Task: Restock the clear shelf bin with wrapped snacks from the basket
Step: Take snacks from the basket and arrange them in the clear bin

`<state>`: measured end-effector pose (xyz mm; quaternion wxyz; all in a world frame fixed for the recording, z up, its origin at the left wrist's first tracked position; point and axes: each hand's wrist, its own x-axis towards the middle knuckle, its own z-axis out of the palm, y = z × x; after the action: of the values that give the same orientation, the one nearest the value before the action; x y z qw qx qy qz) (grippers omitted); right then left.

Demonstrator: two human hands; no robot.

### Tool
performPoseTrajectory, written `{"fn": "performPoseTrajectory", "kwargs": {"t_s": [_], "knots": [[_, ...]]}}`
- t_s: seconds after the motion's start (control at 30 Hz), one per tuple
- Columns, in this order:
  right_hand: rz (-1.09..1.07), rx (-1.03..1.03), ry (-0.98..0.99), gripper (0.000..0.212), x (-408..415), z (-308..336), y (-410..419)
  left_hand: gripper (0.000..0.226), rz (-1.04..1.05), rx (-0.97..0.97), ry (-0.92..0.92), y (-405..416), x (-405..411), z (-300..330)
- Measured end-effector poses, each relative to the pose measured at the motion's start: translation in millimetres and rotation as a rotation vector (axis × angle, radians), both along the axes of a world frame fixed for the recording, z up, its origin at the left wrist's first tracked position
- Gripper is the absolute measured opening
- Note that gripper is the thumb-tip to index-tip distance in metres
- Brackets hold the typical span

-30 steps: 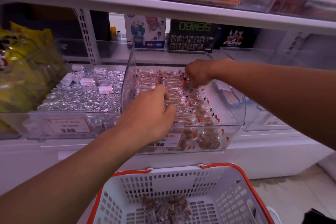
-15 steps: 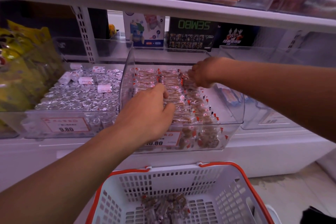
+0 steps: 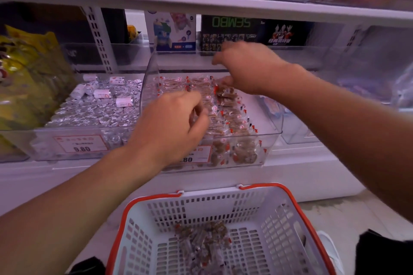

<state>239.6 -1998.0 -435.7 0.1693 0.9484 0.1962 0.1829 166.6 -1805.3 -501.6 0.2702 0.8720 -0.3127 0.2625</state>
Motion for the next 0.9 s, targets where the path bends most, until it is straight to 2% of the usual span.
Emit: {"fn": "performPoseTrajectory", "kwargs": {"t_s": [0.1, 0.17, 0.23, 0.27, 0.3, 0.33, 0.4, 0.43, 0.47, 0.5, 0.53, 0.6, 0.67, 0.73, 0.8, 0.87, 0.9], "knots": [[0.200, 0.390, -0.279, 0.014, -53.8, -20.0, -6.4, 0.029, -0.196, 0.134, -0.250, 2.5, -16.2, -4.6], [0.306, 0.692, -0.515, 0.017, -92.5, -58.3, -14.3, 0.030, -0.340, 0.224, -0.339, 1.1, -30.2, -25.3], [0.232, 0.911, -0.579, 0.026, -126.6, -122.1, -16.3, 0.026, -0.411, 0.351, -0.268, -2.0, -43.6, -63.0], [0.153, 0.953, -0.519, 0.029, -138.9, -161.4, -15.3, 0.022, -0.404, 0.474, -0.138, -3.5, -49.1, -86.9], [0.060, 0.955, -0.325, 0.029, -150.3, -202.0, -13.8, 0.017, -0.343, 0.646, 0.071, -2.6, -53.9, -112.5], [-0.045, 0.914, -0.021, 0.026, -160.0, -243.1, -13.4, 0.016, -0.236, 0.833, 0.316, 1.7, -57.8, -139.8], [-0.277, 0.689, 0.717, 0.017, -180.1, -316.3, -15.7, 0.040, -0.007, 1.047, 0.791, 18.7, -65.5, -199.8], [-0.386, 0.550, 1.013, 0.039, -192.4, -349.5, -19.8, 0.057, 0.083, 1.058, 1.006, 27.4, -73.1, -229.0], [-0.511, 0.474, 1.246, 0.060, -203.9, -378.7, -25.9, 0.073, 0.170, 0.989, 1.181, 34.1, -82.0, -255.9], [-0.630, 0.476, 1.375, 0.076, -214.1, -402.2, -30.4, 0.085, 0.254, 0.865, 1.323, 38.6, -92.2, -282.7], [-0.745, 0.563, 1.426, 0.090, -220.7, -419.7, -33.0, 0.094, 0.323, 0.736, 1.437, 39.7, -101.8, -307.3], [-0.935, 0.735, 1.413, 0.125, -224.6, -440.8, -31.6, 0.106, 0.425, 0.532, 1.584, 33.5, -115.4, -346.4], [-1.055, 0.815, 1.307, 0.142, -220.1, -456.3, -20.5, 0.113, 0.484, 0.352, 1.585, 19.8, -114.9, -371.7], [-1.084, 0.799, 1.238, 0.146, -216.6, -464.4, 0.0, 0.111, 0.538, 0.176, 1.529, 3.4, -103.4, -386.4], [-1.015, 0.714, 1.145, 0.139, -217.0, -474.0, 20.6, 0.111, 0.645, 0.030, 1.492, -13.0, -87.1, -397.6], [-0.914, 0.616, 1.066, 0.125, -219.2, -482.9, 39.2, 0.119, 0.725, -0.027, 1.513, -24.6, -72.6, -408.0], [-0.852, 0.550, 1.036, 0.118, -221.9, -486.2, 45.8, 0.120, 0.733, 0.008, 1.516, -27.9, -67.0, -413.0]]}}
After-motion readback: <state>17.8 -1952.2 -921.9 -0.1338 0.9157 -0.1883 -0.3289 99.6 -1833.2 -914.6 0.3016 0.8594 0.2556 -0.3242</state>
